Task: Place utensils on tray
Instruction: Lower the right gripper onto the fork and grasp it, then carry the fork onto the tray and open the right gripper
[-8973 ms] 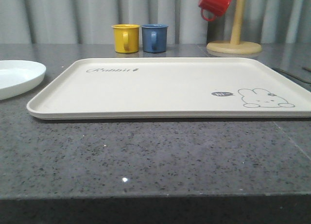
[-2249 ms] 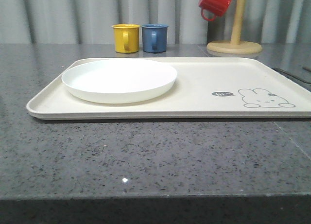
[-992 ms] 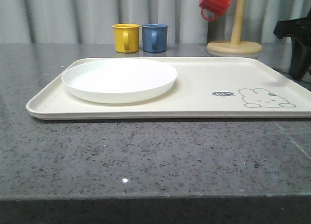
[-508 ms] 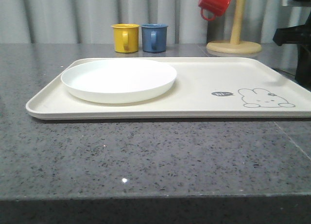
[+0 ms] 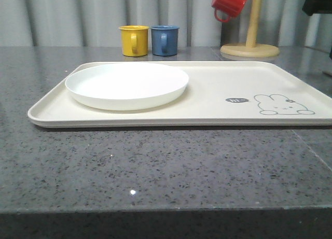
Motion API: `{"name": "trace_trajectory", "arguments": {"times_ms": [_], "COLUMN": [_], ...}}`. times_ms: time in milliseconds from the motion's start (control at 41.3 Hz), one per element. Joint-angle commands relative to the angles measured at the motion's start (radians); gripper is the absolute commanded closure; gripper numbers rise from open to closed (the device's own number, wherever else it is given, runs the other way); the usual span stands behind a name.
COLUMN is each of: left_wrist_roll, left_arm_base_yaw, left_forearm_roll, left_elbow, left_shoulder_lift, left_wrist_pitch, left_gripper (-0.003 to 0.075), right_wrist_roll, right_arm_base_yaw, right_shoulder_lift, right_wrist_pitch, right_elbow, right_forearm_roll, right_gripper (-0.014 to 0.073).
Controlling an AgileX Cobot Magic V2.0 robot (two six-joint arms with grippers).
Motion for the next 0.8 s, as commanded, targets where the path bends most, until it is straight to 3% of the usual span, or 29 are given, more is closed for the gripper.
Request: {"name": "trace_trajectory", "arguments": {"times_ms": [0,435,774], "left_wrist_roll": [-0.01,-0.01,-0.01], "left_arm_base_yaw": [0.003,0.003,0.003], "left_forearm_roll": [-0.001,-0.001,-0.001], "left_elbow": [-0.028,-0.028,-0.028], "left_shoulder_lift": [0.013,0.013,0.013], "left_wrist_pitch": [-0.081,-0.081,-0.081], "left_gripper": [0.0739,0.0739,0.0739], "right_wrist_roll": [0.062,0.327,0.458], "right_arm_base_yaw": [0.04,0.394,0.459], "right_shoulder_lift": [-0.058,0.078,0.194], "right_wrist_pitch": [0.024,0.056,0.035], "right_elbow": [-0.072,-0.237,-0.285], "right_forearm_roll": [-0.045,-0.065,-0.072], "right_gripper": [0.0685,0.0685,0.0685]}}
